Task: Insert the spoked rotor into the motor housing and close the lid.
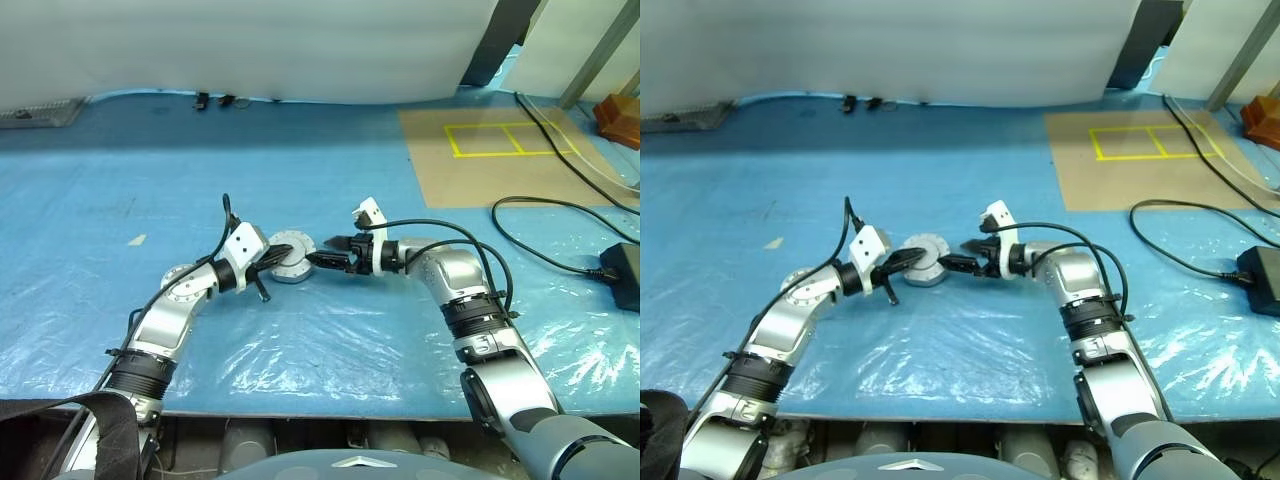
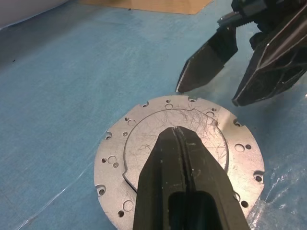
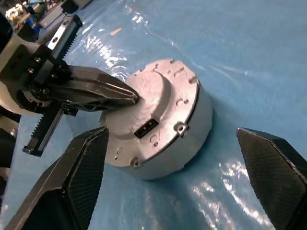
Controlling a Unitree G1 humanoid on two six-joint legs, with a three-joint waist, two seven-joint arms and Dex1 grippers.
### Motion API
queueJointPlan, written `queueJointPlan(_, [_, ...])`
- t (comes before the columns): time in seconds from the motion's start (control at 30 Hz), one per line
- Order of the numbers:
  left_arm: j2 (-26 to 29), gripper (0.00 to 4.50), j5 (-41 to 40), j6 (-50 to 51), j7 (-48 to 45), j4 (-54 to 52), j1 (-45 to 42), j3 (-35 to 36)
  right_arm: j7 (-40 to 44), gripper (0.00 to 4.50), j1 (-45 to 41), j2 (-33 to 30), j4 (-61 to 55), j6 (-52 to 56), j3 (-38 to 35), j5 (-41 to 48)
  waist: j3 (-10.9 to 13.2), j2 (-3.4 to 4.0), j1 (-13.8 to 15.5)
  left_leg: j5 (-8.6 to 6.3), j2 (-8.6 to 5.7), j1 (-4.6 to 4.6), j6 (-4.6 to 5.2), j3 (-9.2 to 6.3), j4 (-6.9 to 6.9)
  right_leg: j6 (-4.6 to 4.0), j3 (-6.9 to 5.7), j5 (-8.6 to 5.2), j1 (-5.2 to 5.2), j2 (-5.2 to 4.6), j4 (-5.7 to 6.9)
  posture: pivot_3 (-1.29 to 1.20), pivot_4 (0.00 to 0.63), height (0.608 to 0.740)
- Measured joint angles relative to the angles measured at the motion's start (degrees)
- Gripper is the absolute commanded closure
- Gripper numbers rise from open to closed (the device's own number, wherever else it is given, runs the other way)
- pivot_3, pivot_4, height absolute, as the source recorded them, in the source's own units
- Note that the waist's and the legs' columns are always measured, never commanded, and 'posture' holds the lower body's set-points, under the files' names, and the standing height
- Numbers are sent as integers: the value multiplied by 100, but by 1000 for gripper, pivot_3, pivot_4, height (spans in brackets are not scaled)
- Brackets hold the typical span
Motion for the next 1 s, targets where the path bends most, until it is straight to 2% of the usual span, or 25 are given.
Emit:
queueJointPlan(0.23, [-2, 4500, 16, -165, 66, 155, -43, -6, -332, 55, -86, 36, -2, 1308, -260, 404, 0, 0, 8, -3, -1, 6, -8, 0, 0, 0, 0, 0, 4, -1, 1, 0, 150, 740])
queueJointPlan(0.3, [-2, 4500, 16, -218, 95, 217, -46, 4, -462, 55, -89, 168, -4, 1784, -531, 636, 0, 0, 8, -3, 0, 6, -8, 0, -1, 0, 0, 0, 4, 0, 0, 0, 150, 740])
queueJointPlan(0.47, [-2, 4500, 16, -303, 157, 301, -81, 45, -1075, 55, -98, 900, 42, 2813, -1243, 1138, 1, 2, 8, 2, 1, 4, -18, -2, -11, 0, 0, 0, -2, 2, 0, 0, 150, 740])
queueJointPlan(0.6, [-1, 4500, 17, -340, 223, 329, -67, 79, -1747, 55, -266, 1351, 272, 2913, -1815, 1203, 2, 2, -11, 6, 0, 3, -28, -2, -15, 0, 0, 0, -8, 1, 1, 0, 150, 740])
queueJointPlan(0.7, [-1, 4500, 19, -347, 263, 339, -69, 112, -2145, 664, -391, 1574, 462, 2763, -2173, 1208, 2, 2, -18, 11, 3, 4, -36, -1, -26, -3, 0, -1, -14, 4, 2, 0, 150, 740])
queueJointPlan(0.9, [16, 4500, 19, -369, 292, 336, -65, 179, -2392, 2632, -398, 1644, 576, 2714, -2462, 1294, 4, 4, -3, 12, 1, -9, -38, -1, -32, -3, 0, -1, -24, 5, -1, 0, 150, 740])
queueJointPlan(1.0, [41, 4500, 23, -400, 309, 339, -68, 218, -2487, 3410, -398, 1654, 578, 2746, -2616, 1367, 6, 5, 9, 12, -1, -9, -38, 0, -31, -3, 0, -1, -23, 4, 0, 0, 150, 740])
